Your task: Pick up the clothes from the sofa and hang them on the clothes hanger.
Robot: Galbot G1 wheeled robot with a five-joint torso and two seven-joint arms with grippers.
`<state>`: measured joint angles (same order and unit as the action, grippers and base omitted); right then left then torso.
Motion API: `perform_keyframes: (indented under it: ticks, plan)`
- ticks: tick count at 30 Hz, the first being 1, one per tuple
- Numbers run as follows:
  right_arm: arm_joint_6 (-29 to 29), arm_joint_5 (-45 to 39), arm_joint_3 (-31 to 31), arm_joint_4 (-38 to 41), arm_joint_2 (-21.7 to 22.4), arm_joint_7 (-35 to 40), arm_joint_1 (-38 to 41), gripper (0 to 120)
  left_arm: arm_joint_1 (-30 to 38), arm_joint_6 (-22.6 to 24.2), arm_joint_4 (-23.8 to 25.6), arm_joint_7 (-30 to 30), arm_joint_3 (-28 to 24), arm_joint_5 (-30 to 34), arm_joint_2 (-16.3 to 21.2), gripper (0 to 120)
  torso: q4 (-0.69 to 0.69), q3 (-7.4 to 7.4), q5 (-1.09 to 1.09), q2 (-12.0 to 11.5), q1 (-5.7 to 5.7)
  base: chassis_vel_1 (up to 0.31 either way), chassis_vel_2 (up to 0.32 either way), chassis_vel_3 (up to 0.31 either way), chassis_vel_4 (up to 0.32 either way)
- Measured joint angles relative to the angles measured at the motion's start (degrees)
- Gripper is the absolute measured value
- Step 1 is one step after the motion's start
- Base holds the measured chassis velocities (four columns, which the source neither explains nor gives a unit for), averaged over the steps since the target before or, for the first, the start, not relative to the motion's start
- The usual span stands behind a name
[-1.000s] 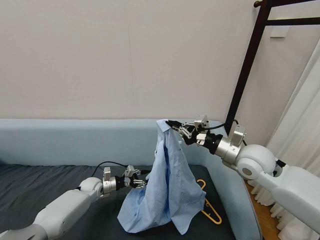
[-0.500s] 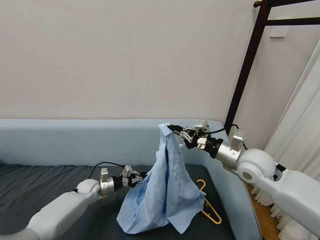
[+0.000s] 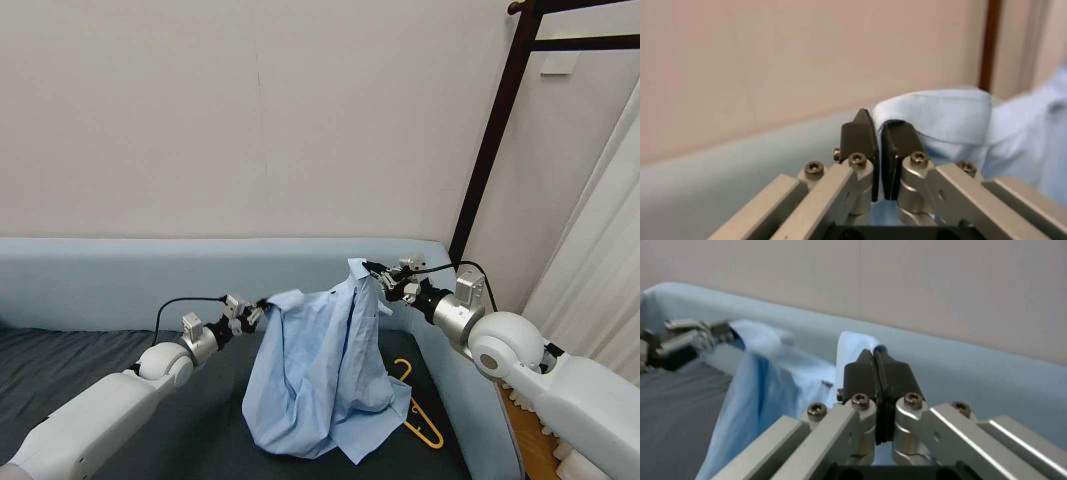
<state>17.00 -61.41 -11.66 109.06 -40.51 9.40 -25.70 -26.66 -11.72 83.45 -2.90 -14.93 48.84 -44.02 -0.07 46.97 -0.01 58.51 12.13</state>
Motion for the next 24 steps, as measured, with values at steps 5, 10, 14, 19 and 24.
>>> perform_keyframes:
  ticks: [5, 10, 14, 19, 24]
  plan:
    - [2.75, -4.67, 0.55, 0.52, -1.2, 4.42, 5.31, 0, 3.71, 8.55, 8.51, 14.79, 1.56, -1.22, 0.89, 0, 0.0, 0.0, -0.01, 0.0, 0.0, 0.0, 0.0, 0.0, 0.0]
    - [2.1, -7.51, -1.77, -2.94, -2.03, 6.02, 15.29, 0, 11.83, 14.35, 11.61, 22.09, 0.69, -1.81, 1.6, 0, 0.02, 0.0, -0.01, 0.0, 0.0, 0.0, 0.0, 0.0, 0.0]
    - [1.82, -10.85, -3.97, -4.62, -2.29, 7.49, 23.31, 0, 17.85, 17.98, 13.46, 24.75, -1.54, -2.33, 3.34, 0, 0.01, 0.01, -0.01, 0.0, 0.01, 0.0, 0.0, 0.0, 0.0]
    - [3.43, -16.22, -2.51, -0.71, -0.43, 10.2, 26.49, 0, 21.27, 20.23, 17.45, 26.22, -1.81, -2.47, 6.51, 0, 0.0, 0.0, 0.0, 0.0, 0.01, 0.0, 0.0, 0.0, 0.0]
    - [5.23, -21.06, -0.28, 7.44, 3.45, 13.26, 24.99, 0, 15.36, 23.46, 28.73, 28.77, 6.78, -0.33, 14.9, 0, -0.01, -0.02, 0.04, 0.02, 0.0, 0.0, 0.0, 0.0, 0.0]
